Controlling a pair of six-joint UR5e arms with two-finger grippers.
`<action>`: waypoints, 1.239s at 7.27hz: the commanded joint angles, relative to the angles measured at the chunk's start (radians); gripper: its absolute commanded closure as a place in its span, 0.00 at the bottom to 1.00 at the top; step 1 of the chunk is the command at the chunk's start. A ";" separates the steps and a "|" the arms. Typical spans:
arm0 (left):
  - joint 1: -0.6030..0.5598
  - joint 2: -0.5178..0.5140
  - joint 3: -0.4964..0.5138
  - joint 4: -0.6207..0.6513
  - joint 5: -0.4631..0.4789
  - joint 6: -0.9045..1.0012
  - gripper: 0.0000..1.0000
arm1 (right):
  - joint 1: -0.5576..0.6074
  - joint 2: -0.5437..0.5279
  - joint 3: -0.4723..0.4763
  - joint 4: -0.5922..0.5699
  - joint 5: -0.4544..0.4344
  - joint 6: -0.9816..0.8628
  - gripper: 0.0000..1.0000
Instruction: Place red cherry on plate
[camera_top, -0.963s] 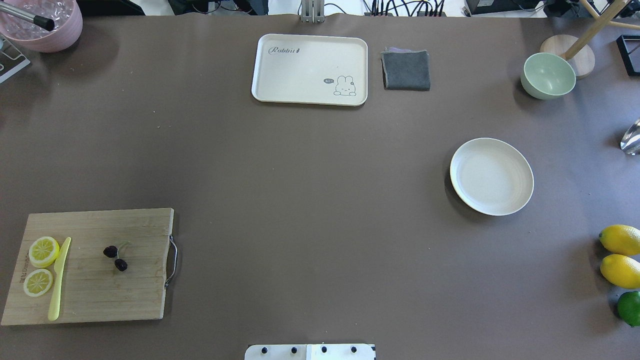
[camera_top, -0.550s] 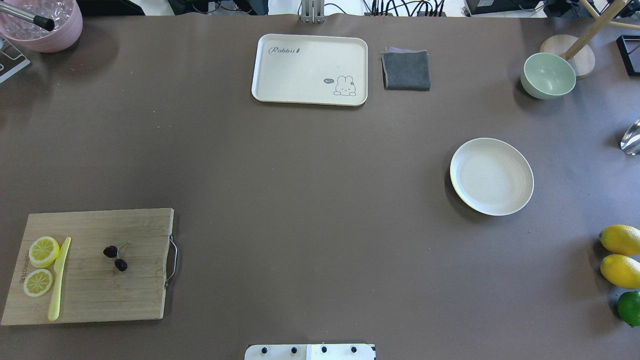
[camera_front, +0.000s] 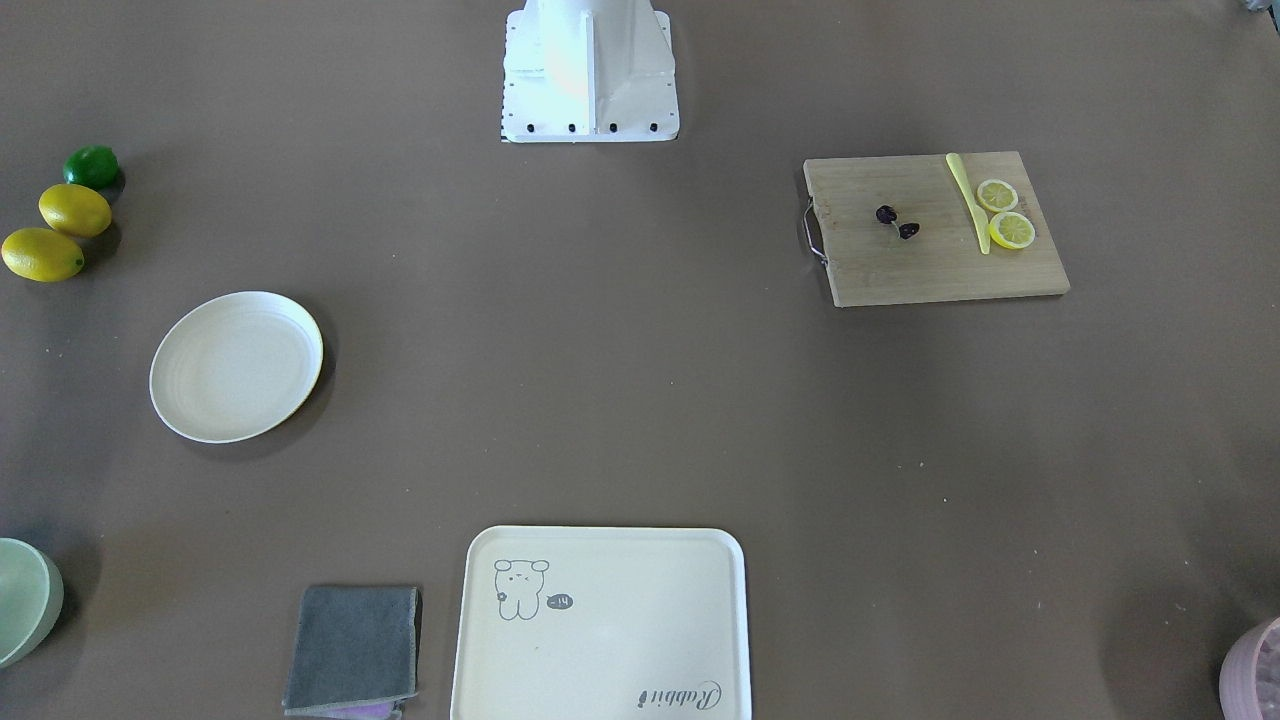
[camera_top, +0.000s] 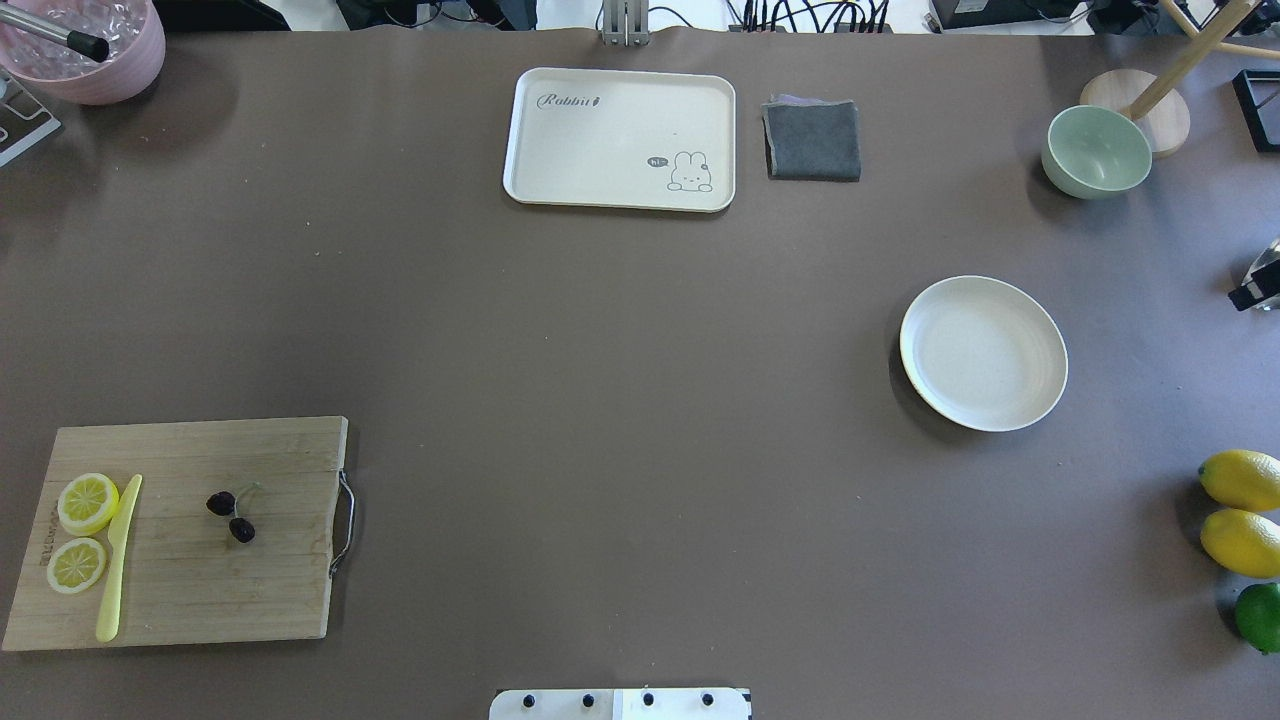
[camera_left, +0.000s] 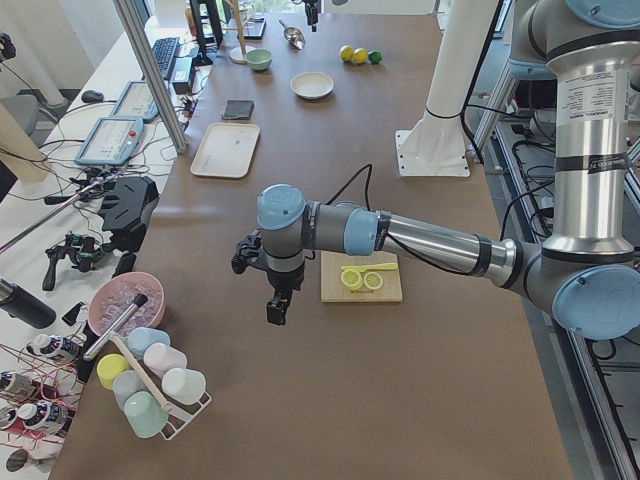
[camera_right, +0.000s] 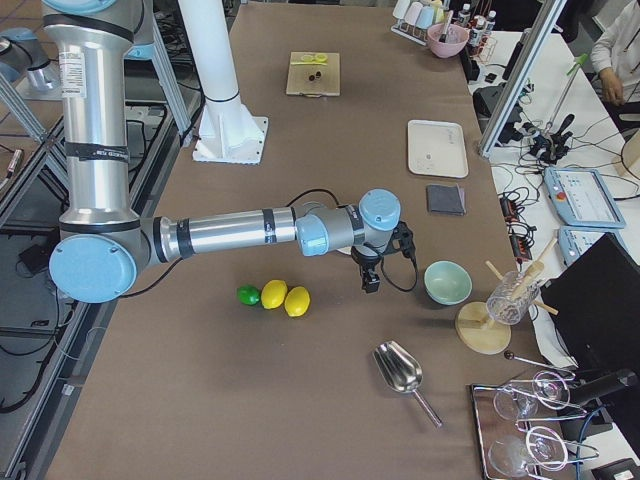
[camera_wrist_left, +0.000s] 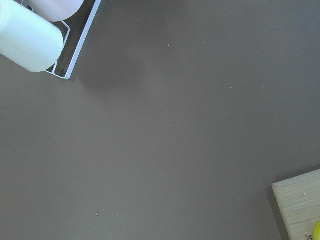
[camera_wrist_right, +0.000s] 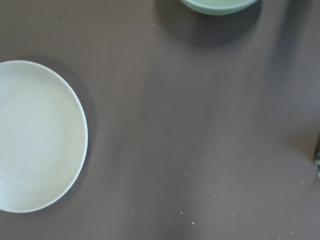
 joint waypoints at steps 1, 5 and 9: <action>0.002 -0.006 0.013 0.000 0.001 0.000 0.02 | -0.112 0.024 -0.050 0.163 0.001 0.246 0.14; 0.005 -0.015 0.002 -0.003 -0.001 -0.049 0.02 | -0.230 0.098 -0.243 0.420 -0.003 0.463 0.44; 0.005 -0.009 0.012 -0.045 -0.067 -0.058 0.02 | -0.246 0.108 -0.248 0.424 -0.002 0.489 0.44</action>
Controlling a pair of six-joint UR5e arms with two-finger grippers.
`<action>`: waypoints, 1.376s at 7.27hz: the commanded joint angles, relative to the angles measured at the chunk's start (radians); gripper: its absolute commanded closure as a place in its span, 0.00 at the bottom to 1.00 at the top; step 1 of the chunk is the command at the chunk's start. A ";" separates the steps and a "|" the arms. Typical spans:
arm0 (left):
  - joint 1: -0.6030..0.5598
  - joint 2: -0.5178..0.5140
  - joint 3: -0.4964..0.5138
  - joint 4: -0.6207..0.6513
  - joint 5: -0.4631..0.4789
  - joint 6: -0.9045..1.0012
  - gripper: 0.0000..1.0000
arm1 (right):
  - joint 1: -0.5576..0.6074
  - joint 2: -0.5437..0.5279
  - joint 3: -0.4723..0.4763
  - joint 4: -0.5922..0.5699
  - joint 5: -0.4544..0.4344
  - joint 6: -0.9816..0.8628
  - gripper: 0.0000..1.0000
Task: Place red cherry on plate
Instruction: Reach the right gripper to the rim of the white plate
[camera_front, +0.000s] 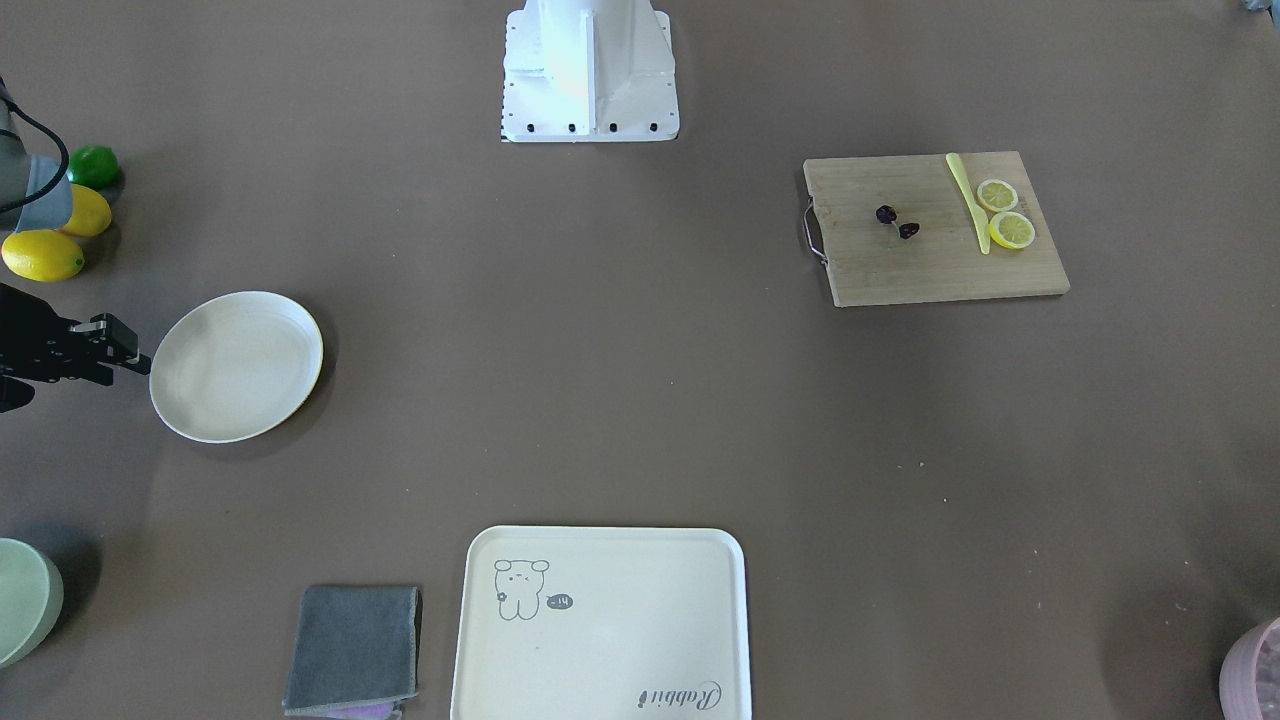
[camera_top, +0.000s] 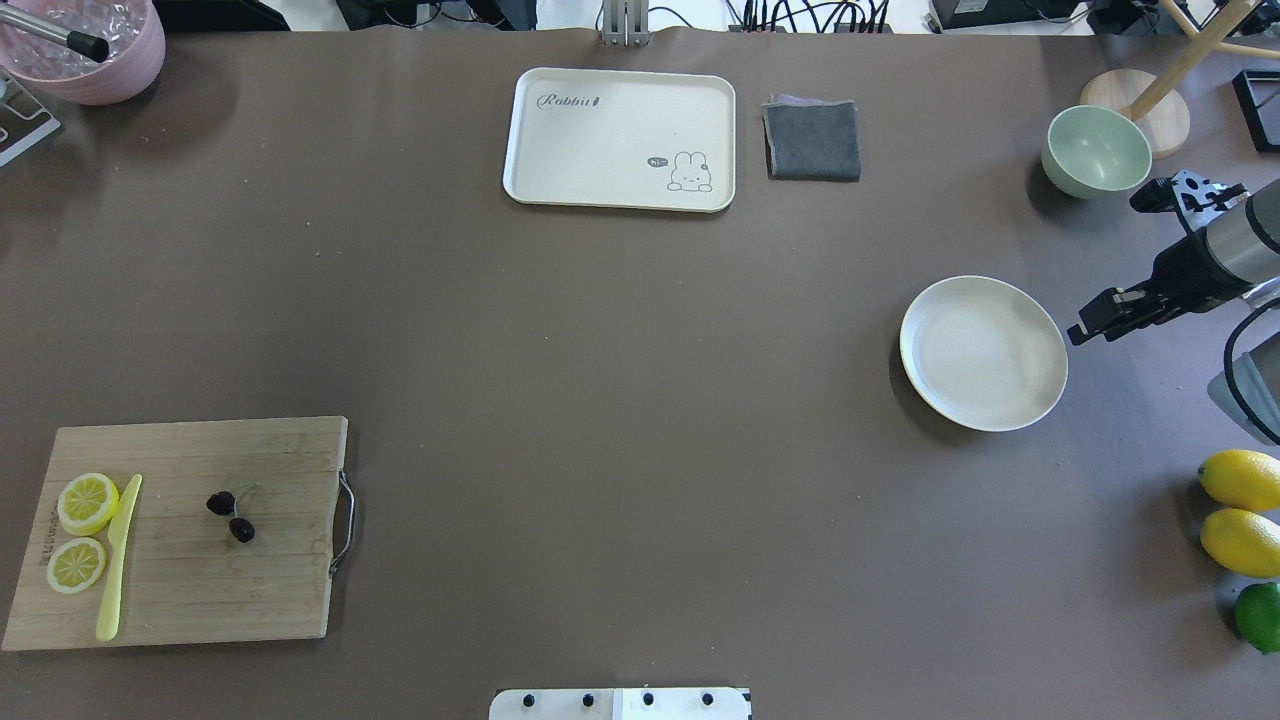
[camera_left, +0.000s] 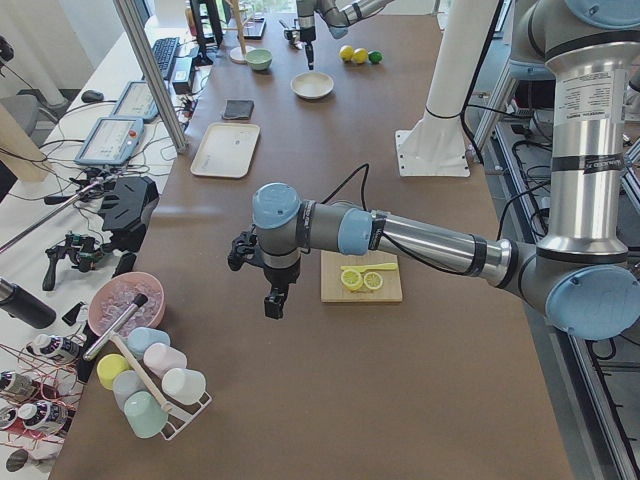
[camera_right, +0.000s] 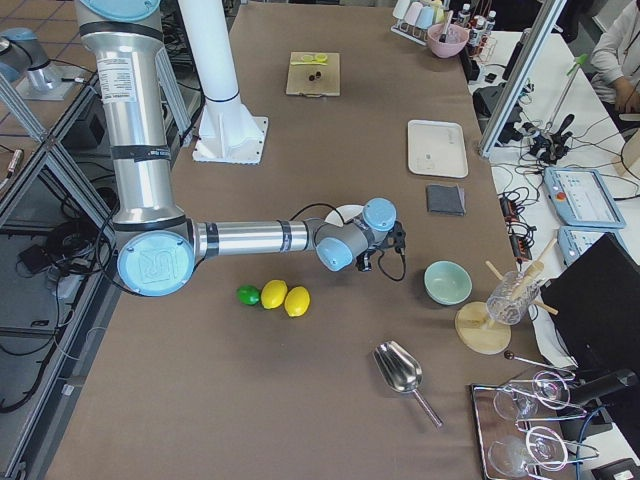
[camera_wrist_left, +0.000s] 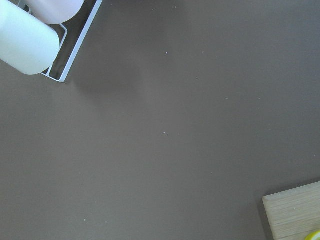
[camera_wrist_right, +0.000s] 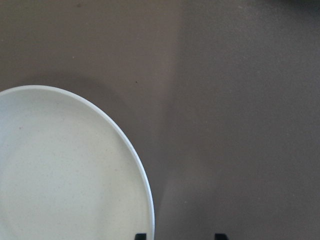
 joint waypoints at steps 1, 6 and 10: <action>-0.001 0.009 0.008 -0.048 -0.001 -0.001 0.02 | -0.021 0.013 -0.004 0.001 0.000 0.004 0.43; -0.001 0.009 0.010 -0.050 0.002 -0.001 0.02 | -0.044 0.015 -0.011 0.001 0.003 0.004 1.00; 0.133 0.012 0.007 -0.279 0.003 -0.477 0.02 | -0.082 0.087 0.100 0.002 0.026 0.247 1.00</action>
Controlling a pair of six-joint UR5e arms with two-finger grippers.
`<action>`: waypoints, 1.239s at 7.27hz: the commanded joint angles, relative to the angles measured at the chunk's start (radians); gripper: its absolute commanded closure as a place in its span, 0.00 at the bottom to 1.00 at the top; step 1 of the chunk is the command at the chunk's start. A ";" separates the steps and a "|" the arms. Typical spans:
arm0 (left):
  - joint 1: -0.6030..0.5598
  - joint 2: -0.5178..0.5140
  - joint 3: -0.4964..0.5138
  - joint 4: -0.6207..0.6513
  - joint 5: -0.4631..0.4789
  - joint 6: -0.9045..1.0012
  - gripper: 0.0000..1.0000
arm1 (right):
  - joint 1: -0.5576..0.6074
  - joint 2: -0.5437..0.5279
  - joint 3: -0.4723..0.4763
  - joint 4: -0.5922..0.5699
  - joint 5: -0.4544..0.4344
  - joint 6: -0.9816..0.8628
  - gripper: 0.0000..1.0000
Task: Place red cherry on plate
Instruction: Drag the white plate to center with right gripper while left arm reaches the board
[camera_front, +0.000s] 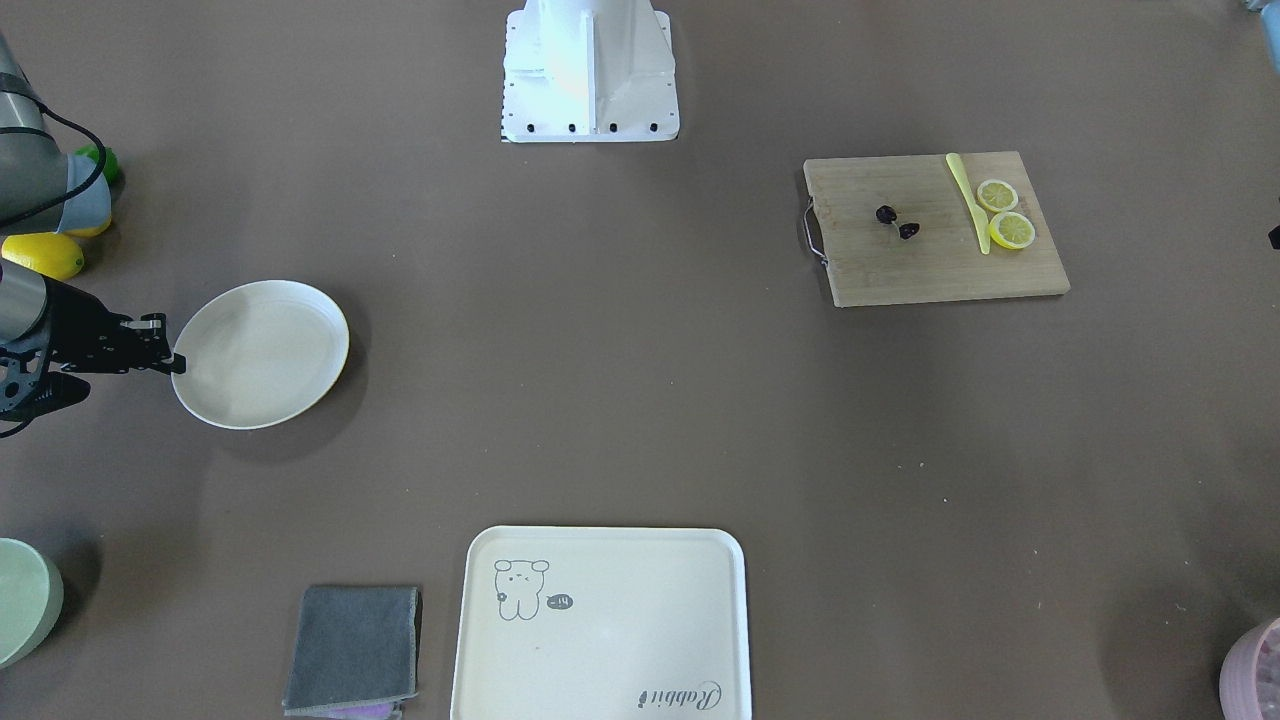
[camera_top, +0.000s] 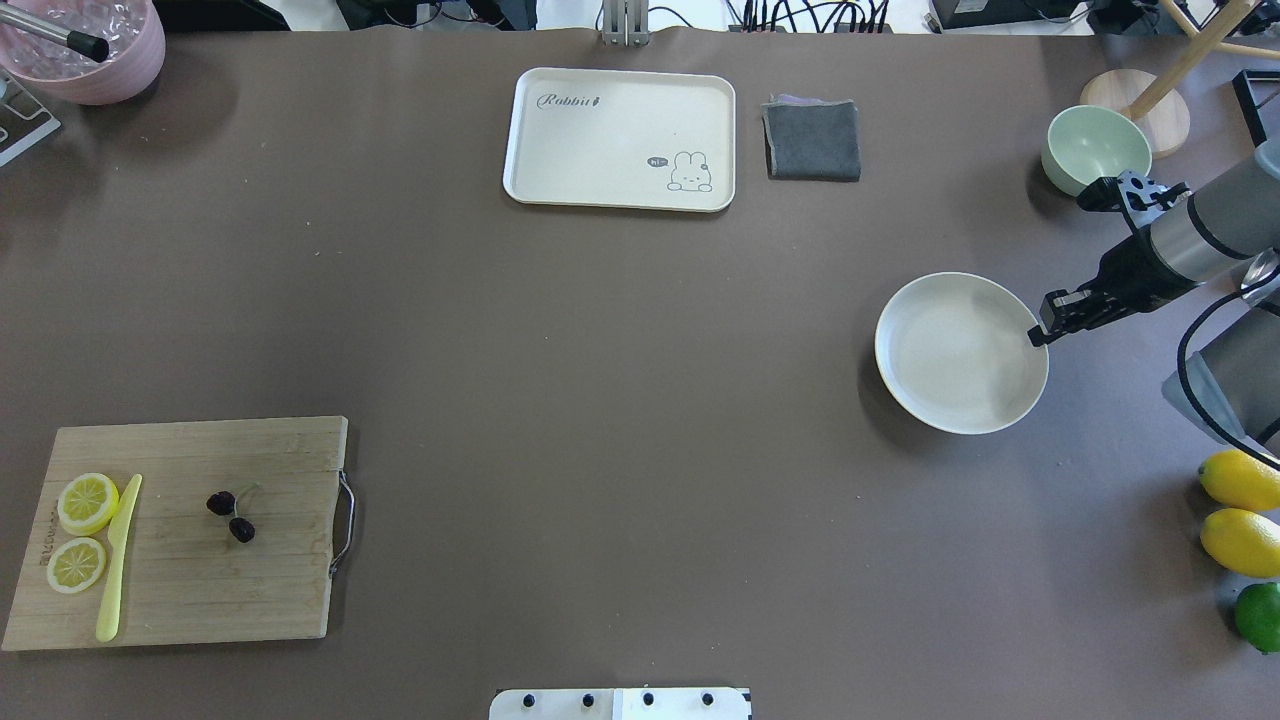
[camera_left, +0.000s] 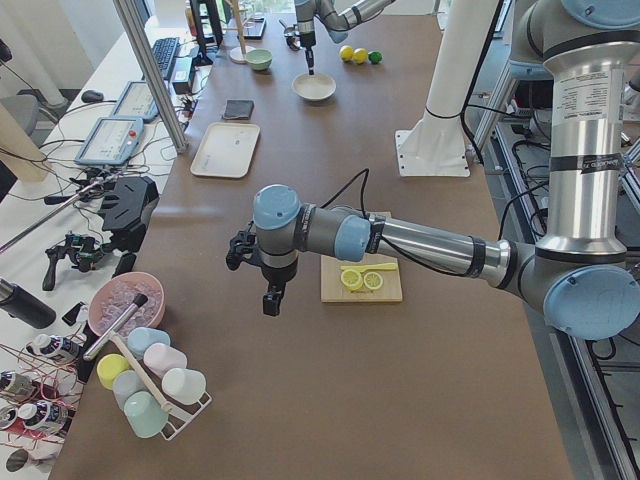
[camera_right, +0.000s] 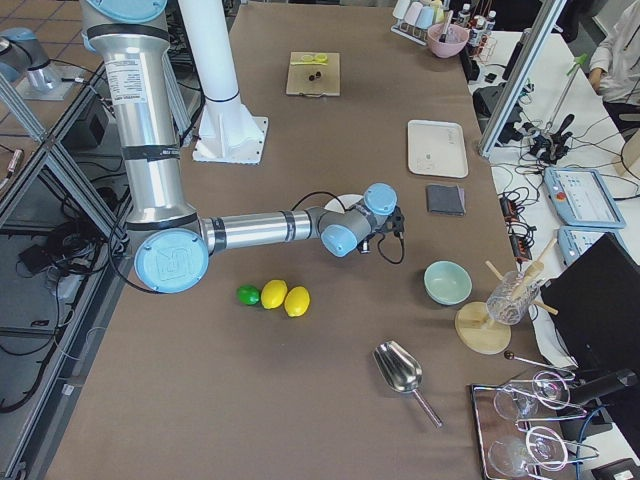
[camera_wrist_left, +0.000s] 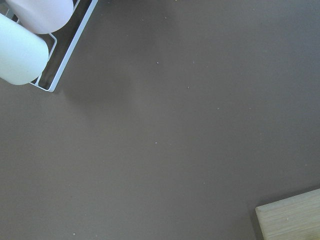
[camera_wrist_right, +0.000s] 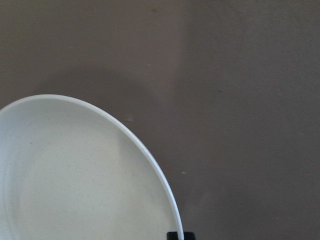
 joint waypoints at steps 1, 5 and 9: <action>0.153 0.041 -0.028 -0.205 0.019 -0.372 0.02 | -0.111 0.088 0.095 0.001 -0.010 0.268 1.00; 0.520 0.043 -0.151 -0.303 0.185 -0.932 0.03 | -0.467 0.213 0.203 -0.006 -0.396 0.582 1.00; 0.838 0.046 -0.174 -0.365 0.374 -1.261 0.08 | -0.568 0.280 0.158 -0.010 -0.522 0.675 1.00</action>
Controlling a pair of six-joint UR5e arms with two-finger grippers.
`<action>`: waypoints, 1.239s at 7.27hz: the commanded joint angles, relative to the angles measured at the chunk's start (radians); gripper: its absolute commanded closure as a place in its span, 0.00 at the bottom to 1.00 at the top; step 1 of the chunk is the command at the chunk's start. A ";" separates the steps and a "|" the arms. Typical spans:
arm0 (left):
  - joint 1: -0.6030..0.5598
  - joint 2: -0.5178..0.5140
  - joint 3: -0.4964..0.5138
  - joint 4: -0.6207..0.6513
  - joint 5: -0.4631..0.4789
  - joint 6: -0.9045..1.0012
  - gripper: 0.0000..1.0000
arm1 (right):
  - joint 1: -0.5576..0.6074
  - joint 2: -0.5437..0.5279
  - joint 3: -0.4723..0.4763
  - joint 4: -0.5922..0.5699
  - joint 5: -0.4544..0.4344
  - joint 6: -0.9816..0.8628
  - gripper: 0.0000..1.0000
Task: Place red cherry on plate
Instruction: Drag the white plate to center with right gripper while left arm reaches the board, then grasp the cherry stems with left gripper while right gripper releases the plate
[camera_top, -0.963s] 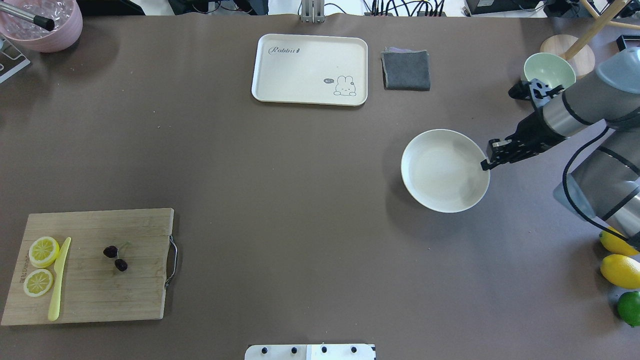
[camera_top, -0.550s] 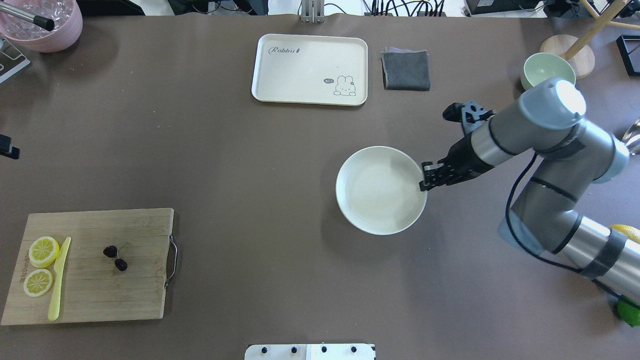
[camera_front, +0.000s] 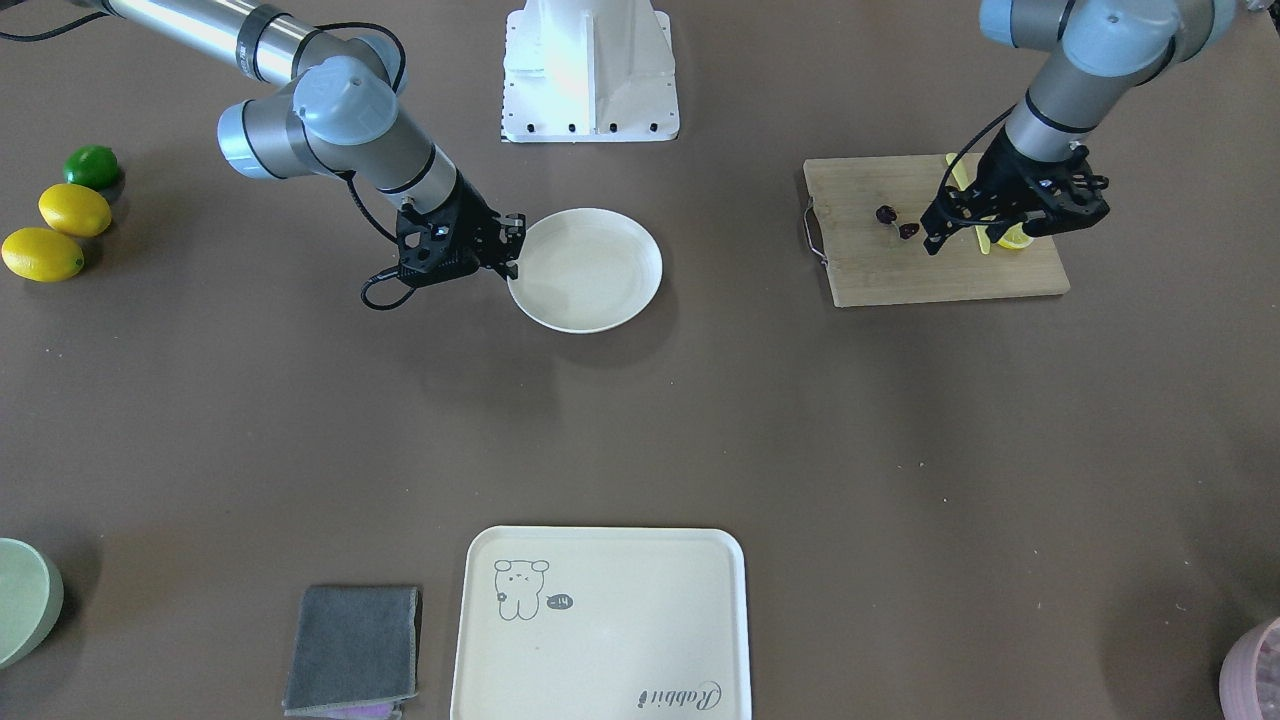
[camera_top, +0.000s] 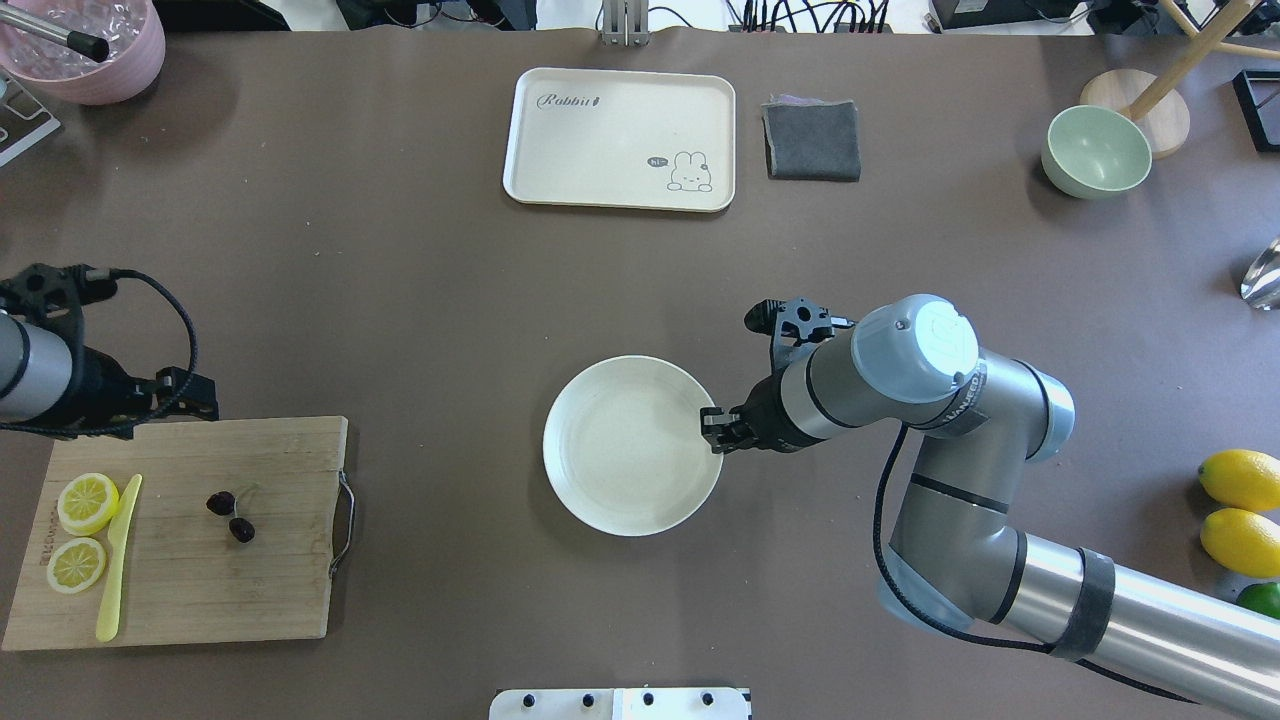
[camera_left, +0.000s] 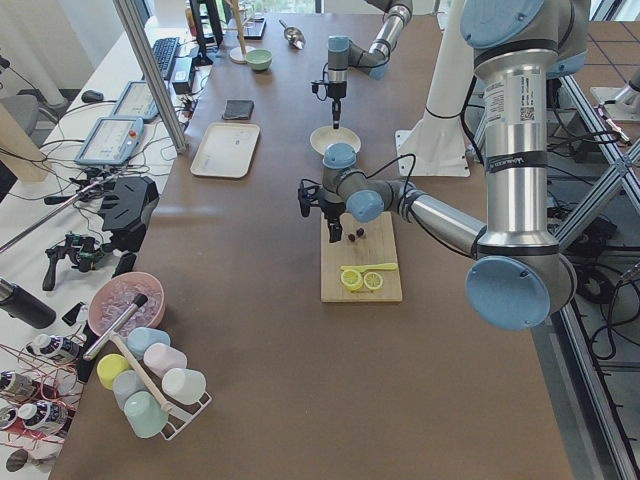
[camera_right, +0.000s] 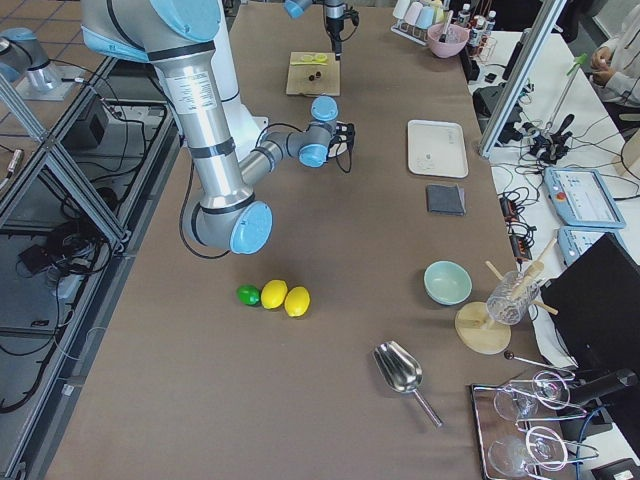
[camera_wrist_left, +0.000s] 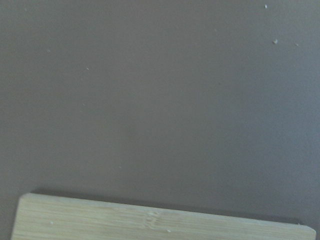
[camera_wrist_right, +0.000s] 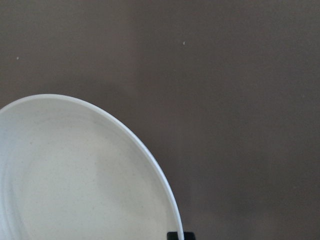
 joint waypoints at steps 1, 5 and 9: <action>0.136 -0.002 0.009 -0.040 0.093 -0.129 0.11 | -0.025 0.021 -0.026 0.000 -0.031 0.015 1.00; 0.172 0.005 0.023 -0.057 0.115 -0.131 0.27 | -0.029 0.035 -0.036 0.003 -0.090 0.042 0.00; 0.170 0.050 0.018 -0.052 0.109 -0.132 1.00 | -0.020 0.039 -0.029 0.003 -0.091 0.064 0.00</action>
